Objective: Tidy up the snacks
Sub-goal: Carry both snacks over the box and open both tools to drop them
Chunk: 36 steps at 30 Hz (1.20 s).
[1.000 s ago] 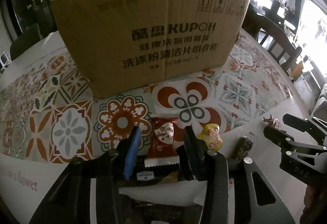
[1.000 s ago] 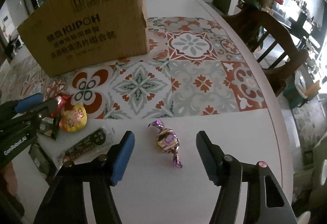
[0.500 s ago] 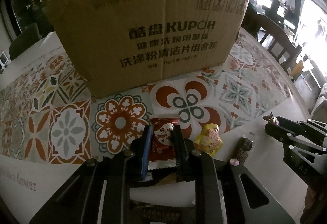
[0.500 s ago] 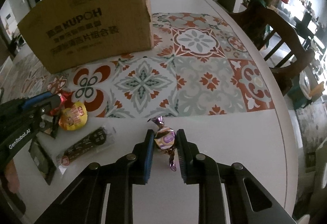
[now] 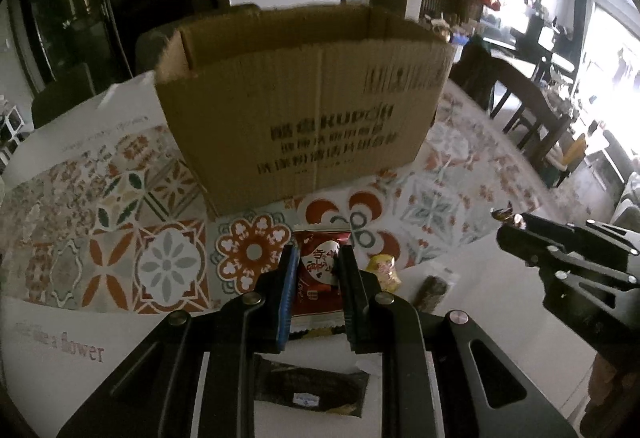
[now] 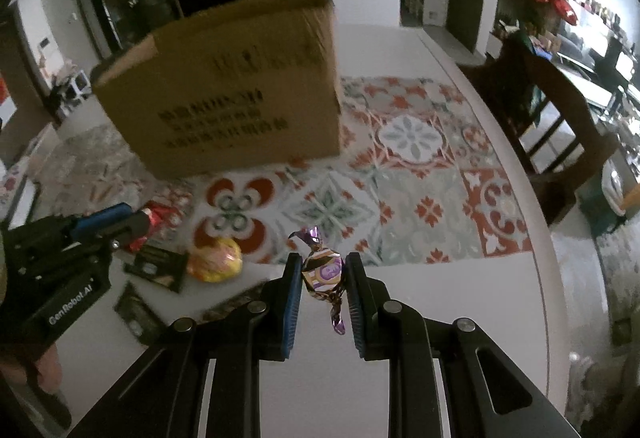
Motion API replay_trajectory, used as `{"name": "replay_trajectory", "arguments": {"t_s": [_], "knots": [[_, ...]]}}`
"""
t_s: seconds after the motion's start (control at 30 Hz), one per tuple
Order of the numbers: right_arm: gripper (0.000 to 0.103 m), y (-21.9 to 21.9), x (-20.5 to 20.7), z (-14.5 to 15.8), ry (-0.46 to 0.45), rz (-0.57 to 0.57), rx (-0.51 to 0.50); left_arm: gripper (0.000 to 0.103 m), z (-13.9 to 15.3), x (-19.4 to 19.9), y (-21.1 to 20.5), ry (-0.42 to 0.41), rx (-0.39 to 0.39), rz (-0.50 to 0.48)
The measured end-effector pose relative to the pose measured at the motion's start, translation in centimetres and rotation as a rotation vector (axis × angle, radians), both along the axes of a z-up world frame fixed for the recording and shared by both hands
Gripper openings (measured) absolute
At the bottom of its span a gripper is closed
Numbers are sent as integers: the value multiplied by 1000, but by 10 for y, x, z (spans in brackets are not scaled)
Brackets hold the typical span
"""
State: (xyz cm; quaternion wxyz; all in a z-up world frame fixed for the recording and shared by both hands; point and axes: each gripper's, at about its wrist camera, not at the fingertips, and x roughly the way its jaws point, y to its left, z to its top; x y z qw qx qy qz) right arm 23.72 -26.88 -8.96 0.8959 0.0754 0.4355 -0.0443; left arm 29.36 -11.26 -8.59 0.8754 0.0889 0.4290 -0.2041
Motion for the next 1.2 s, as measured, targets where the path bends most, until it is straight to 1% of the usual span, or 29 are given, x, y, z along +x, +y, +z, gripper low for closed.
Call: {"name": "replay_trajectory", "arguments": {"t_s": [0.2, 0.33, 0.43, 0.57, 0.8, 1.03, 1.2], "knots": [[23, 10, -3, 28, -66, 43, -1, 22, 30, -3, 7, -45, -36, 32], [23, 15, 0, 49, -118, 76, -13, 22, 50, -4, 13, -94, -50, 54], [23, 19, 6, 65, -161, 101, -21, 22, 66, -1, 17, -123, -72, 68], [23, 24, 18, 85, -210, 135, -20, 22, 86, 4, 18, -185, -69, 74], [23, 30, 43, 111, -274, 192, -27, 22, 116, 16, 15, -279, -76, 85], [23, 29, 77, 125, -303, 219, -43, 22, 133, 49, 13, -298, -102, 91], [23, 26, 104, 130, -302, 224, -78, 22, 135, 71, 9, -295, -93, 94]]}}
